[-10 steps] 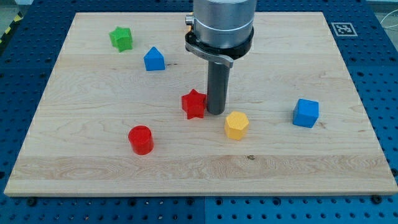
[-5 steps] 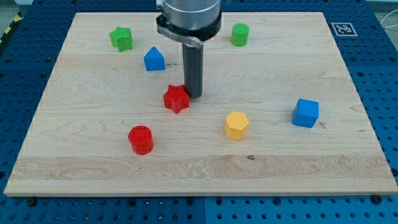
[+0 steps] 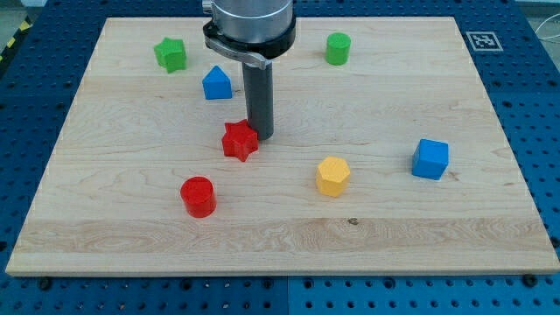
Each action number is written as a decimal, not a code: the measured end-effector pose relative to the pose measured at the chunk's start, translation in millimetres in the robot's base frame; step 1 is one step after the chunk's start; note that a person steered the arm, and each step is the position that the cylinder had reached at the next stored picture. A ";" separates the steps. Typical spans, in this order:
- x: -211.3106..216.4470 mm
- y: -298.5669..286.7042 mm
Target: Move red star closer to red circle
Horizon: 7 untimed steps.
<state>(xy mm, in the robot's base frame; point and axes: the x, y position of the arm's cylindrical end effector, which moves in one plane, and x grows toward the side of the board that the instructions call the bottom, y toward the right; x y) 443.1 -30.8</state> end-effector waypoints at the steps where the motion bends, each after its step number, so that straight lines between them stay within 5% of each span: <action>1: -0.1 -5.3; 7: 6.6 -51.1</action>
<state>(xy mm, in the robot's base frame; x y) 449.7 -81.9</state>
